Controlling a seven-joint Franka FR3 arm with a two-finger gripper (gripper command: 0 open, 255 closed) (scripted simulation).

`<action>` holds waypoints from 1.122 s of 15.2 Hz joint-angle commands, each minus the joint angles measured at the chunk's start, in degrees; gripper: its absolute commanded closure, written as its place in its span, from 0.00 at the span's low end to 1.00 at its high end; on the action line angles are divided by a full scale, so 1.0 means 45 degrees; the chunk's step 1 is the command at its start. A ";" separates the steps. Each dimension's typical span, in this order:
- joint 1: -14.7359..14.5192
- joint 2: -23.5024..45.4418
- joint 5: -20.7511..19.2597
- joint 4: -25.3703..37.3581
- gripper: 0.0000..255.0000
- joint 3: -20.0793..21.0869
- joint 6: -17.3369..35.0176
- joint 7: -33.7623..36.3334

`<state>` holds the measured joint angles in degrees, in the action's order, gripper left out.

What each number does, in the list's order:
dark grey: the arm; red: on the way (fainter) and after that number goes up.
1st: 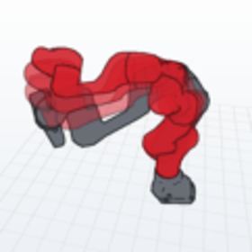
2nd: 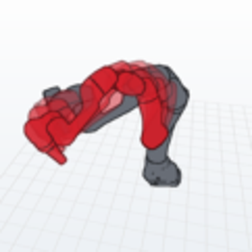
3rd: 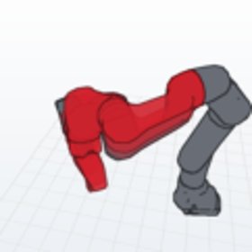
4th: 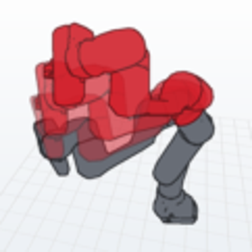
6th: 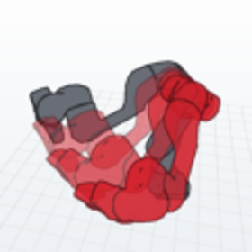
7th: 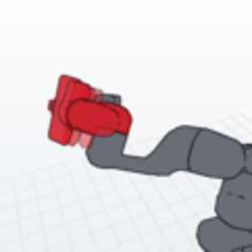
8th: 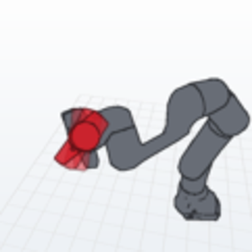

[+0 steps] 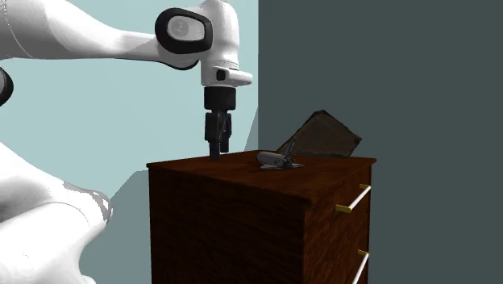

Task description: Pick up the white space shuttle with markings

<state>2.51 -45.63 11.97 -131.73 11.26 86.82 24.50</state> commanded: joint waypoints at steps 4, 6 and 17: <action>0.0520 0.1022 0.1152 0.0980 0.00 0.1858 0.0528 0.3578; 0.0798 0.1575 0.1457 0.1508 0.00 0.2591 0.0783 0.4964; 0.3034 0.6234 0.0816 0.5833 0.00 0.6988 0.2194 1.3011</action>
<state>15.09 -20.11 16.77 -107.69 40.67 96.12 78.98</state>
